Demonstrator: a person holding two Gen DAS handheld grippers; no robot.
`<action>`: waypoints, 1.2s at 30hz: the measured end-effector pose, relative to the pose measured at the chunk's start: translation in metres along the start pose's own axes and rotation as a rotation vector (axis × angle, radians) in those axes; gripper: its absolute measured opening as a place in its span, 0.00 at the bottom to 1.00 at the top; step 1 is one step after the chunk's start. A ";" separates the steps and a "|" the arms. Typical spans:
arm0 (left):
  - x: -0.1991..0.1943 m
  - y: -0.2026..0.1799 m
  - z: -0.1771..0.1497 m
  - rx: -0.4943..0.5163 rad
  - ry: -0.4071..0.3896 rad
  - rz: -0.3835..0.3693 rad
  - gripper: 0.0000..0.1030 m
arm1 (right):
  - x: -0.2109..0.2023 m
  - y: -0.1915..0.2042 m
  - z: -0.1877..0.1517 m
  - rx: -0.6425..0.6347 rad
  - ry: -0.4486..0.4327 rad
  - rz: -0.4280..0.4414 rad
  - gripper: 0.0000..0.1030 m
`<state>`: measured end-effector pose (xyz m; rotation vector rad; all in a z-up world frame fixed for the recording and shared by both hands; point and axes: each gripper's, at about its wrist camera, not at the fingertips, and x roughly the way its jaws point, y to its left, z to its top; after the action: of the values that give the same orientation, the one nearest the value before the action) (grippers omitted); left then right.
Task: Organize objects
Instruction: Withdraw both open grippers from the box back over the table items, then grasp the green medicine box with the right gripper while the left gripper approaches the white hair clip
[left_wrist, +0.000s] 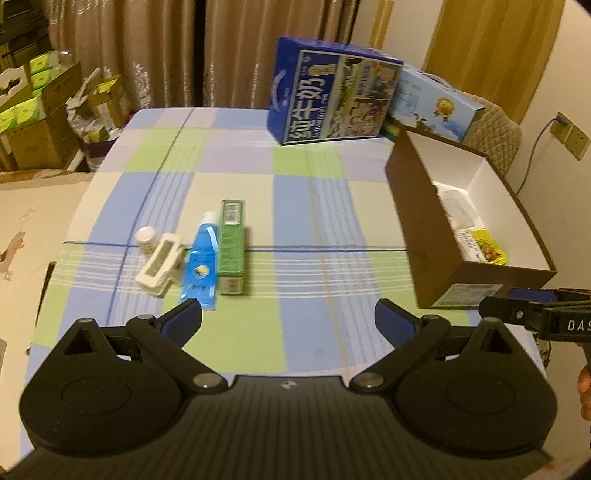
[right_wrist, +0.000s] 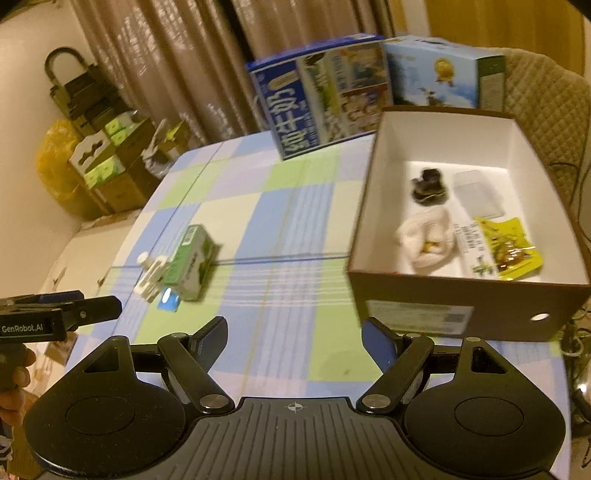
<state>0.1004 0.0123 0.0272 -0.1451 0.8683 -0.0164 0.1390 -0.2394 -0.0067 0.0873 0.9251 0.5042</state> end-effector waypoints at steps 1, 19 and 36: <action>-0.001 0.005 -0.001 -0.006 0.003 0.005 0.95 | 0.003 0.005 -0.001 -0.008 0.006 0.004 0.75; 0.008 0.087 -0.009 -0.080 0.033 0.104 0.95 | 0.070 0.074 -0.012 -0.096 0.104 0.033 0.75; 0.056 0.143 0.001 -0.095 0.086 0.164 0.95 | 0.156 0.131 0.011 -0.173 0.134 0.030 0.74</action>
<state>0.1312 0.1501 -0.0336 -0.1624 0.9647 0.1736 0.1753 -0.0521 -0.0790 -0.0908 1.0086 0.6215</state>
